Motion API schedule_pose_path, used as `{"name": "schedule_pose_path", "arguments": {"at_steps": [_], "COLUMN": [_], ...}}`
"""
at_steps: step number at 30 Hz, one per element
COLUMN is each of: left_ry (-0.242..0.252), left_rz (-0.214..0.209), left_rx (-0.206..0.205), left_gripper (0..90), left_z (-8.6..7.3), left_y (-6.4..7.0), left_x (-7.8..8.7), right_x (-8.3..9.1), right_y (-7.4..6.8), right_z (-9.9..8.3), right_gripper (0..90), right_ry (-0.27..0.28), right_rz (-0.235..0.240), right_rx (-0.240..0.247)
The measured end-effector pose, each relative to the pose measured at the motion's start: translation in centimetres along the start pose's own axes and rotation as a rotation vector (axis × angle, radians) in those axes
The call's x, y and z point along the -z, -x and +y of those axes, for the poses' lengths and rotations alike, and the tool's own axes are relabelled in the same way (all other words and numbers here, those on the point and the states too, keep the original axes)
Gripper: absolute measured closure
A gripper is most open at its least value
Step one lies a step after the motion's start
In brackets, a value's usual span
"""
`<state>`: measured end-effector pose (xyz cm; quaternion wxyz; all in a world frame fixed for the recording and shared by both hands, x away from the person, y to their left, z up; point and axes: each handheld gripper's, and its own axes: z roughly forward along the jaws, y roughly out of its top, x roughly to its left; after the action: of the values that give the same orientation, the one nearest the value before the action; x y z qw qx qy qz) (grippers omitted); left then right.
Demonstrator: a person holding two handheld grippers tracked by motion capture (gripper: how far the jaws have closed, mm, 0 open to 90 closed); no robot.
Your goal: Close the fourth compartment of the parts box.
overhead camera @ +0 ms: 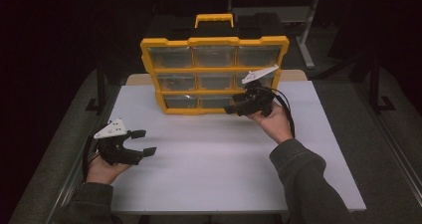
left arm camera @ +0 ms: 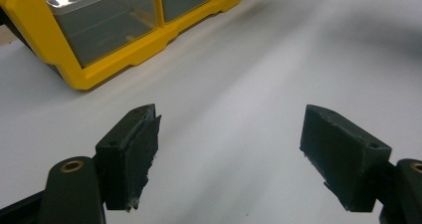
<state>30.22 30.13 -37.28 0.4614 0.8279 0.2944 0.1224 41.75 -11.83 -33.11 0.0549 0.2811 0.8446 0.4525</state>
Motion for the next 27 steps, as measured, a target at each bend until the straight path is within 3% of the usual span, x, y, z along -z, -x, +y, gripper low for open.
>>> {"name": "schedule_pose_path", "arguments": {"at_steps": [27], "left_ry": [0.000], "left_rz": [0.008], "left_rx": [0.008], "left_gripper": [21.1], "left_z": [0.1], "left_y": [0.2], "left_x": [-0.1], "right_x": [3.3], "right_y": [0.6], "right_z": [-4.1], "right_gripper": [28.6], "right_ry": [0.023], "right_rz": [-0.056], "right_rx": [-0.036]}}
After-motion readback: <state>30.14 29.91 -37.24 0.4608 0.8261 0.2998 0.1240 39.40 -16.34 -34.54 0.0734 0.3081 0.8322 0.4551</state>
